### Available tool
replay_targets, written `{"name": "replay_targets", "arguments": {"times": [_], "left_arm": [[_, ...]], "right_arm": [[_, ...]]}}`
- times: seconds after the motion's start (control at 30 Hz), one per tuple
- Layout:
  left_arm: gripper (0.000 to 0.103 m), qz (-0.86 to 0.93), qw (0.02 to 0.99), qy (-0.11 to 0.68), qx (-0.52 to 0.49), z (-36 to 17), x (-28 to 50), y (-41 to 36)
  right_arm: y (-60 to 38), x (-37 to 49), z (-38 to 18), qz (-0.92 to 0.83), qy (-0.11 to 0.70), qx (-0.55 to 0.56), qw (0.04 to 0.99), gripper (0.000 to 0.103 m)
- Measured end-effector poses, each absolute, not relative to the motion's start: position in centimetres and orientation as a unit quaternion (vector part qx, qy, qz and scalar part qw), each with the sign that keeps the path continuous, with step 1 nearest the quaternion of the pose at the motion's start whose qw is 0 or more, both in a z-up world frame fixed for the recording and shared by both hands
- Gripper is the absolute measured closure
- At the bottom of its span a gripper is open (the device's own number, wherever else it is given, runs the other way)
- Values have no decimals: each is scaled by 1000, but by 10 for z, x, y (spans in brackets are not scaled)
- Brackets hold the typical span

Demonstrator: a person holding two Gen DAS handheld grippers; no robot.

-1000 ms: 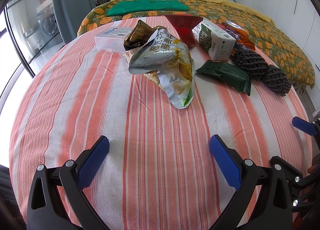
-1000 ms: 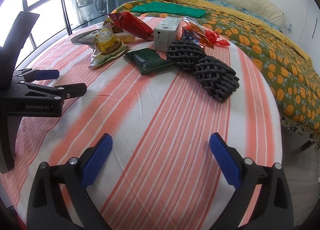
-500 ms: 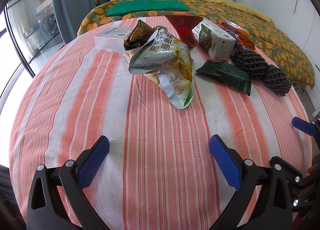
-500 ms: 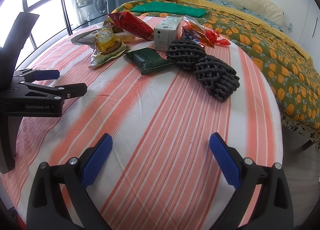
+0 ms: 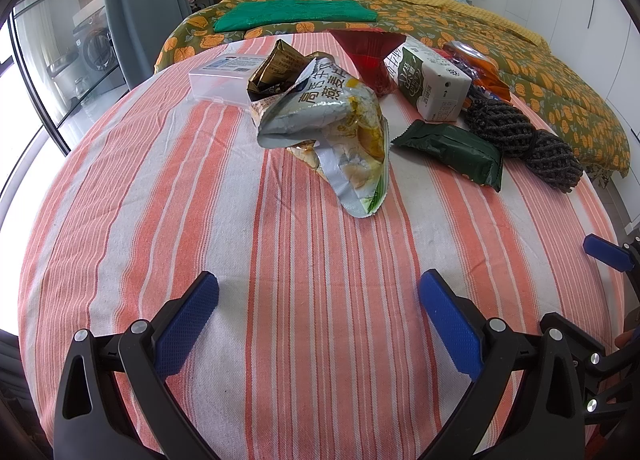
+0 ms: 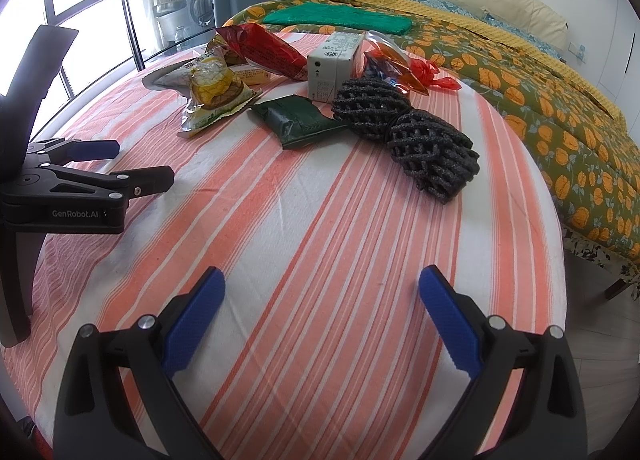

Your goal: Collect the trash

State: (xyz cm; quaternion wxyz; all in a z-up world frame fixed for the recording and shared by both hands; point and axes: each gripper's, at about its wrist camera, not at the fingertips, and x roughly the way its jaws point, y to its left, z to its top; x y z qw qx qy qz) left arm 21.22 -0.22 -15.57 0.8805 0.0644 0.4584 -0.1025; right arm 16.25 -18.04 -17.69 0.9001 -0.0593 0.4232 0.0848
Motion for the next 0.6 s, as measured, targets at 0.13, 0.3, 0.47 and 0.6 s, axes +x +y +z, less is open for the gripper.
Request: {"name": "replay_targets", "arguments": {"times": [0.13,0.3,0.47,0.6], "left_arm": [[4,-102,881,458,64,-156,213,-1],[4,-102,881,458,64,-156,213,-1],[4,-103,881,458,64,-156,213,-1],[4,-92,881,459,59,-155,213,-2]], "right_arm": [[-181,163,-177,85,423,-59,900,8],[-182,162,-177,86,424,-57,900,8],[-183,162,-177,87,424,-56,900,8],[-184,162,-177,88,425,-54,899,8]]}}
